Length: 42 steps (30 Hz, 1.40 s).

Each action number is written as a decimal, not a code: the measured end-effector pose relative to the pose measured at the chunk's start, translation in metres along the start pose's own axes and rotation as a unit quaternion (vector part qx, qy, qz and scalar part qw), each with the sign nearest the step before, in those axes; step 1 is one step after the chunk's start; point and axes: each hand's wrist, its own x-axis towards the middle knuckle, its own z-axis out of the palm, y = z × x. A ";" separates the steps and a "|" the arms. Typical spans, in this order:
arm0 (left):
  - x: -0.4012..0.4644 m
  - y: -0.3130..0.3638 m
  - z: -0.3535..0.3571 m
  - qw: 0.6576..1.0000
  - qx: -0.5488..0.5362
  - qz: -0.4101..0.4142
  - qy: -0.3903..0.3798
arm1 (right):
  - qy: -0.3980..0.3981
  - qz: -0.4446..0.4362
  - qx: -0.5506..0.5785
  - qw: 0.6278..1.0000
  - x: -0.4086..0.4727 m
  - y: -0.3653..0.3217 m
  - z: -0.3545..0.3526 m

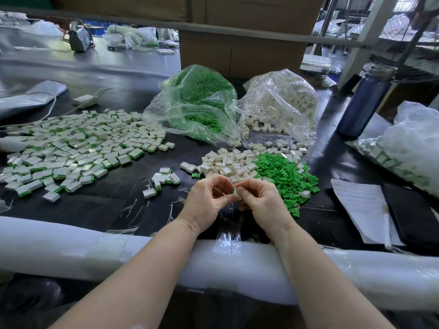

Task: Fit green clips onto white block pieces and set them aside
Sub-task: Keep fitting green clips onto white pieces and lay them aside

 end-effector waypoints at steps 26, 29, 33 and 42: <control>-0.001 -0.002 0.000 0.999 0.034 0.000 -0.024 | -0.002 0.008 0.006 1.000 0.001 0.002 -0.002; 0.000 -0.001 0.002 0.999 0.038 -0.004 -0.030 | 0.007 0.013 0.018 1.000 0.001 0.001 -0.003; -0.001 0.000 0.003 0.999 0.029 -0.004 -0.027 | 0.019 0.017 0.047 0.999 0.001 0.000 -0.003; -0.001 0.003 -0.001 0.999 -0.036 -0.020 0.007 | -0.003 0.023 0.111 0.994 -0.002 -0.004 -0.006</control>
